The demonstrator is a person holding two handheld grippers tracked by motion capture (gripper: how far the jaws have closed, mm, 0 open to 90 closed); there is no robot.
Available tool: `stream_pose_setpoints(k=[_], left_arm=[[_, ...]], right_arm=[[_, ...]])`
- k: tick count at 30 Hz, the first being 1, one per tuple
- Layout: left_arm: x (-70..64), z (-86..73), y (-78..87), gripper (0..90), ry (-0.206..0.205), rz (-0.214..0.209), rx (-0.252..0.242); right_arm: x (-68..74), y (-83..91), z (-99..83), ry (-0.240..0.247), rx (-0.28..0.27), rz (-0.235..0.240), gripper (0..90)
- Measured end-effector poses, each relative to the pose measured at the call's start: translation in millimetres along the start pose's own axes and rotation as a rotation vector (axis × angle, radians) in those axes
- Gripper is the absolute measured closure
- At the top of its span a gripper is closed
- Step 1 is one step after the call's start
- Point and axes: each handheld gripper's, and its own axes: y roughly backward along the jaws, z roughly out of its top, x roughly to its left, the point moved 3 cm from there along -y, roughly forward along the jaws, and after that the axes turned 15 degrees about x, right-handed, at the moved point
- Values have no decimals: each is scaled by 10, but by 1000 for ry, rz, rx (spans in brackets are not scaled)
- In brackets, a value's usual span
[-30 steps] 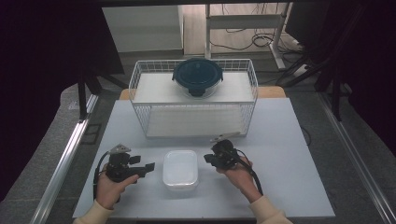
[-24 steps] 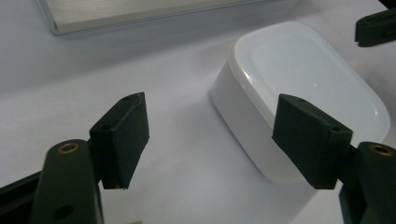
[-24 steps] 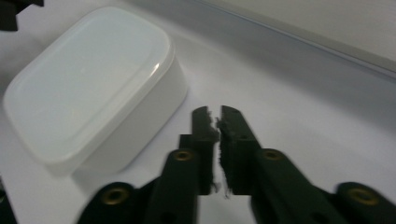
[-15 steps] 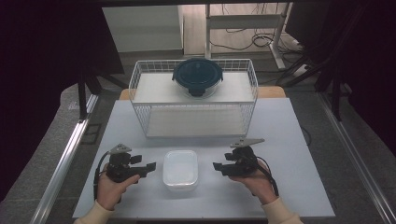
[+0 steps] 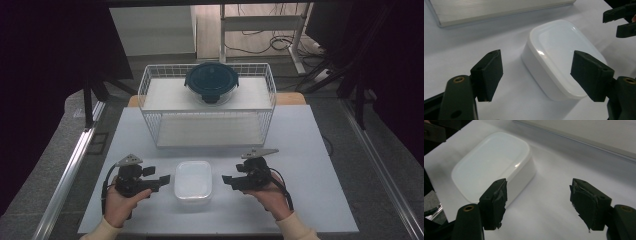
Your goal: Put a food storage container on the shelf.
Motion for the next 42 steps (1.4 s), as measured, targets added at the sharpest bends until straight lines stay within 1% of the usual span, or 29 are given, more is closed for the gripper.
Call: stream_pose_setpoints(k=[5,6,8,10,12,15,19,20,23,24,25,26,27,28,31,33,36,37,39,41,42], left_arm=[[-31,19,7,256,16,-48,-4],[-42,24,2,256,19,-52,-4],[-79,41,-16,262,11,-47,1],[-118,64,-38,265,3,-56,5],[-128,75,-50,267,5,-63,8],[-103,79,-79,276,41,-124,17],[-38,69,-125,292,106,-198,31],[-20,66,-138,294,114,-211,36],[4,63,-171,296,127,-214,45],[12,61,-186,297,137,-226,48],[23,57,-210,298,160,-251,53],[35,54,-226,305,165,-259,56],[41,53,-242,310,177,-265,59],[48,51,-262,314,186,-263,64],[80,42,-311,336,217,-306,73],[103,35,-333,344,235,-336,77],[134,23,-364,371,251,-363,83],[139,19,-377,382,257,-385,87],[139,13,-398,409,259,-398,92],[145,3,-421,433,275,-429,100],[154,-5,-436,446,284,-428,103]], right_arm=[[99,-30,39,-2,-6,23,327],[116,-36,47,-7,-8,31,330],[155,-50,69,-8,-6,44,338],[205,-81,95,2,-1,61,355],[241,-113,114,6,4,73,362],[270,-172,139,3,10,89,372],[280,-245,156,-13,21,104,374],[280,-263,158,-18,22,108,375],[271,-305,159,-54,29,137,377],[265,-318,160,-66,31,144,378],[258,-331,162,-77,32,150,379],[248,-350,164,-94,34,157,380],[243,-360,165,-99,36,159,382],[240,-371,167,-104,38,163,383],[233,-416,176,-128,50,180,388],[228,-433,177,-136,52,186,389],[215,-454,177,-156,53,201,400],[208,-459,177,-167,51,206,406],[190,-474,175,-183,55,215,416],[181,-490,169,-194,63,228,431],[177,-498,166,-200,65,233,438]])
